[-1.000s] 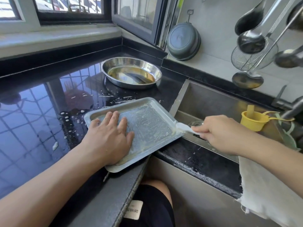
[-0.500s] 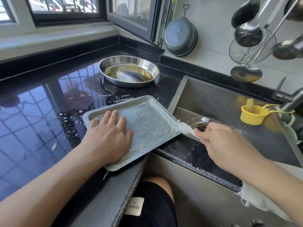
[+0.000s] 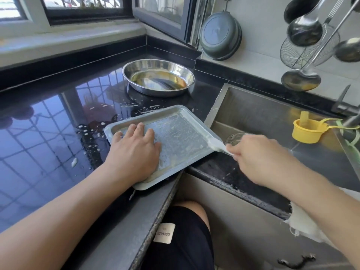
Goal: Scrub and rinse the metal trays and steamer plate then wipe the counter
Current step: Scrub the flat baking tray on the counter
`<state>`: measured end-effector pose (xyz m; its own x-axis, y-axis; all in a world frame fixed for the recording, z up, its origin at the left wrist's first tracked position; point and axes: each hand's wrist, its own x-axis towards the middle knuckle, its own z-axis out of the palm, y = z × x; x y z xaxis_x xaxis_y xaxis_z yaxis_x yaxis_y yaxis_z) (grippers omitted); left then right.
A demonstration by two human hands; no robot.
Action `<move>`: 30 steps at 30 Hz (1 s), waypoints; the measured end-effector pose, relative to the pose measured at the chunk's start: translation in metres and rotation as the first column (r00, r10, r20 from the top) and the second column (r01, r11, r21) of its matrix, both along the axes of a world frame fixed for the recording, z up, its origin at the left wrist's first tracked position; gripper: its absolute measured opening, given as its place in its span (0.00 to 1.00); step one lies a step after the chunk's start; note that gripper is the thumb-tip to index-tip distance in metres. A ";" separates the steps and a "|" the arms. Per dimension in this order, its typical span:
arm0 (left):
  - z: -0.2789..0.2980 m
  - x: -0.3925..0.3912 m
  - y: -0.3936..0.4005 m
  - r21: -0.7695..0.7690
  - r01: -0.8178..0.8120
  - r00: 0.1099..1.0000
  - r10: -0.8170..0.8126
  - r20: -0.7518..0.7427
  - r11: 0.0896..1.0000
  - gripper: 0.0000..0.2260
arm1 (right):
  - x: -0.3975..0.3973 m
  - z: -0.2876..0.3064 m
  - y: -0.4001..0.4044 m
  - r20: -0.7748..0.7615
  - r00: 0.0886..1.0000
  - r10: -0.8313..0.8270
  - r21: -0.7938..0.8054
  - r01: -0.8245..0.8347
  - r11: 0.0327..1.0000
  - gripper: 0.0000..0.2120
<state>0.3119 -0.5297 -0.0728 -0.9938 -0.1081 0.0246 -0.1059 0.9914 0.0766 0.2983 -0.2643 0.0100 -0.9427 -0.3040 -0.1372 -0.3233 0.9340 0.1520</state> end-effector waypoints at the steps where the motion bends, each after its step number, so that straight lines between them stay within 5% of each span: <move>1: 0.000 0.001 0.000 -0.008 0.001 1.000 -0.001 -0.005 1.000 0.23 | -0.004 0.004 0.002 0.018 0.999 -0.032 0.004 0.032 0.999 0.17; 5: 0.000 0.002 0.001 -0.017 0.009 0.999 -0.009 -0.032 1.000 0.22 | -0.002 0.008 -0.024 0.084 0.987 0.136 -0.001 -0.136 0.991 0.16; 11: -0.001 0.003 0.001 -0.018 0.021 0.998 -0.022 -0.056 1.000 0.26 | -0.051 0.003 -0.045 0.008 0.999 -0.041 -0.010 0.041 0.999 0.14; 19: -0.003 -0.001 -0.003 -0.027 0.026 0.997 -0.028 -0.077 0.999 0.20 | -0.092 -0.007 -0.124 -0.098 0.994 0.041 -0.110 -0.052 0.993 0.13; 24: -0.004 0.001 -0.003 -0.042 0.035 0.995 -0.038 -0.092 0.999 0.20 | -0.091 -0.018 -0.132 0.053 0.991 0.127 -0.207 -0.113 0.972 0.16; 30: -0.006 0.001 -0.003 -0.038 0.032 0.995 -0.036 -0.090 0.999 0.21 | -0.107 -0.016 -0.133 -0.108 0.990 -0.092 -0.244 0.063 0.968 0.15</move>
